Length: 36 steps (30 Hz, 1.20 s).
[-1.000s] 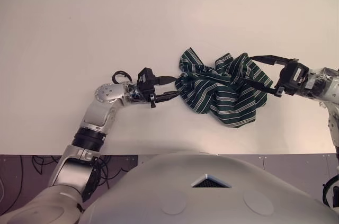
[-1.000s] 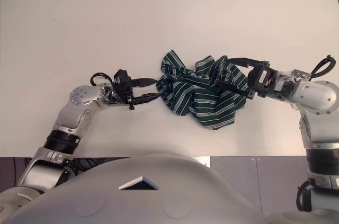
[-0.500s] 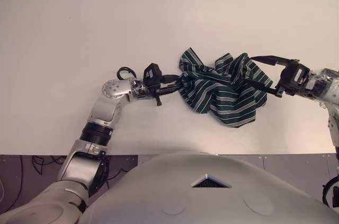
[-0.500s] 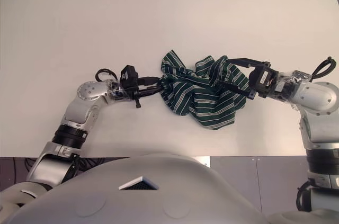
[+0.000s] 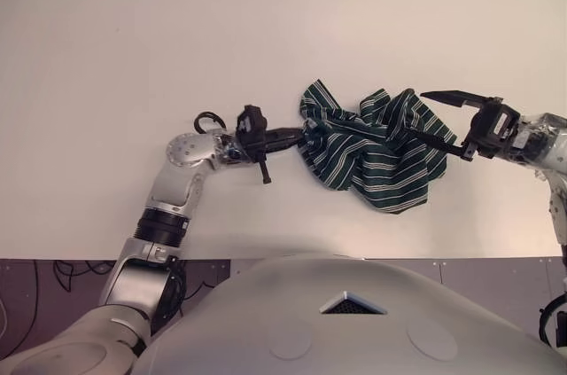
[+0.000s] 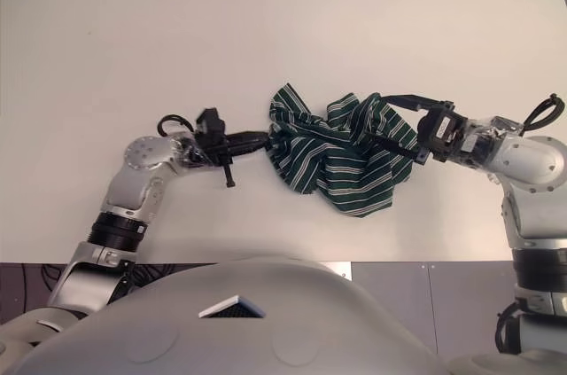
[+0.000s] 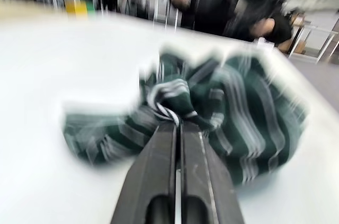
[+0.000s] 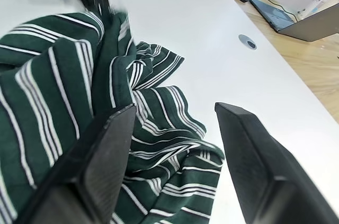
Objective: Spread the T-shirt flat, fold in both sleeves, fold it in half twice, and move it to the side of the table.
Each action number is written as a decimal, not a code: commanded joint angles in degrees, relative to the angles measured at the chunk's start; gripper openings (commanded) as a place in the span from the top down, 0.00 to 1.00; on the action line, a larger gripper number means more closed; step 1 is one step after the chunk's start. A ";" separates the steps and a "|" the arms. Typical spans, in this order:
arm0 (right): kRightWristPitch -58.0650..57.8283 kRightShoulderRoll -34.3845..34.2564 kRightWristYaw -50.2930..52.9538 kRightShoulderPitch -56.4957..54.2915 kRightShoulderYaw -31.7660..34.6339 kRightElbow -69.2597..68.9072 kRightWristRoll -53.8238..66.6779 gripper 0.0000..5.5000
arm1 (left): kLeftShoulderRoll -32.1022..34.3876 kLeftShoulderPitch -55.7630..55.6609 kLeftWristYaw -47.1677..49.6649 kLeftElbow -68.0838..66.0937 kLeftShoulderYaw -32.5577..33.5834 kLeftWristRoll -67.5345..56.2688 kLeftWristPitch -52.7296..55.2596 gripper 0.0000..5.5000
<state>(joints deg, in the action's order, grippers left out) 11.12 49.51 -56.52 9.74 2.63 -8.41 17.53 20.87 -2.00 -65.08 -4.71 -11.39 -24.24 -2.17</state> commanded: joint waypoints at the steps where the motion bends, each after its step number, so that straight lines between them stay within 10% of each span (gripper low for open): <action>1: 0.00 -1.25 0.33 -1.16 0.70 -0.09 -0.36 0.50 | 2.96 0.64 -5.78 7.14 7.27 -8.65 -2.69 0.99; 15: -0.94 -4.89 -1.21 0.07 -5.61 -0.34 -1.94 0.50 | 7.63 5.83 -10.14 22.96 18.30 -16.37 -7.90 0.99; 36: 18.32 -6.32 13.37 -18.26 -11.76 14.11 -30.73 0.50 | 10.15 8.62 -9.17 27.70 15.86 -9.68 -13.44 0.99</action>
<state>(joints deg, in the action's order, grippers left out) 27.68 43.31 -44.47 -6.27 -7.46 4.05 -9.58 29.87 6.82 -74.77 21.69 4.72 -34.79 -15.27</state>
